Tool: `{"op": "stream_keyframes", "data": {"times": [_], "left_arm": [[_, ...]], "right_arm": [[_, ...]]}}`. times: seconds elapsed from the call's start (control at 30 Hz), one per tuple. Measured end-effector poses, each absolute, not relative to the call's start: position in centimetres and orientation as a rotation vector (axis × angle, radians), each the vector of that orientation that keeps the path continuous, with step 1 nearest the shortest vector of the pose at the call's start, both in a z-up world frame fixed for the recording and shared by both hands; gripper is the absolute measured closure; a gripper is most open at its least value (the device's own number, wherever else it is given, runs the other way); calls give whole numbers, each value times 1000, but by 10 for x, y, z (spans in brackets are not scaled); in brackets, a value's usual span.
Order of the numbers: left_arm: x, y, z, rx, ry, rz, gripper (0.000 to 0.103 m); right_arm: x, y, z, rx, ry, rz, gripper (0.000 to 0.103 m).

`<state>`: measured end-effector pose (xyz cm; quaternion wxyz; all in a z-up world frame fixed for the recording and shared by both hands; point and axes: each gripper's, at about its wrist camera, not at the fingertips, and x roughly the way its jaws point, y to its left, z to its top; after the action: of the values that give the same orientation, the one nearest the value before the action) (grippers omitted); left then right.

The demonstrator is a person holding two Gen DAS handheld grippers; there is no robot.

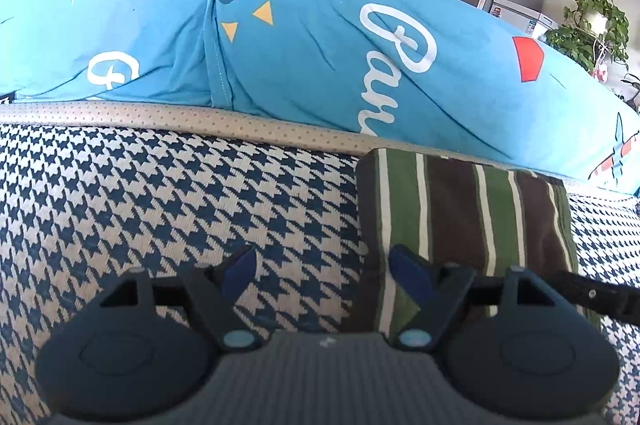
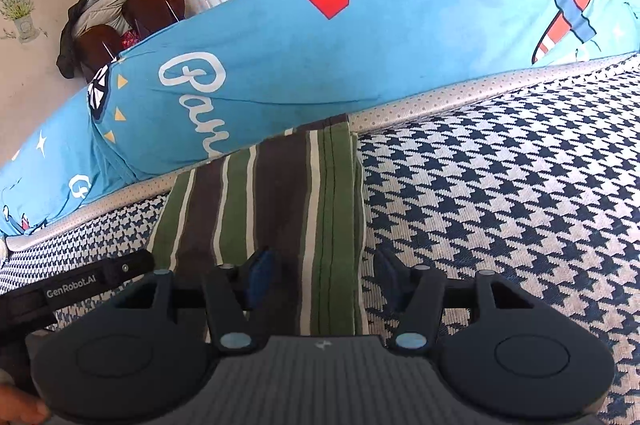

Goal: Fold clothes

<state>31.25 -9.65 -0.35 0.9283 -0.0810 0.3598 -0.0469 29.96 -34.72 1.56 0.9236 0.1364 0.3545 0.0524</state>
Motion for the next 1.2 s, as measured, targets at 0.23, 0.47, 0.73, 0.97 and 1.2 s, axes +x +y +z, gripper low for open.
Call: {"op": "stream_keyframes", "data": {"times": [0.23, 0.47, 0.73, 0.97, 1.2], "left_arm": [[293, -100, -5, -113, 763, -108, 24], [284, -102, -16, -73, 795, -87, 20], [280, -103, -14, -57, 788, -74, 15], [266, -105, -1, -61, 787, -92, 4], [242, -109, 8, -39, 817, -127, 0]], "right_arm": [[288, -352, 21, 272, 740, 67, 34], [290, -360, 4, 245, 774, -1, 34], [290, -354, 7, 226, 792, -38, 33], [278, -347, 21, 252, 820, -36, 25], [244, -338, 41, 250, 814, -21, 16]]}}
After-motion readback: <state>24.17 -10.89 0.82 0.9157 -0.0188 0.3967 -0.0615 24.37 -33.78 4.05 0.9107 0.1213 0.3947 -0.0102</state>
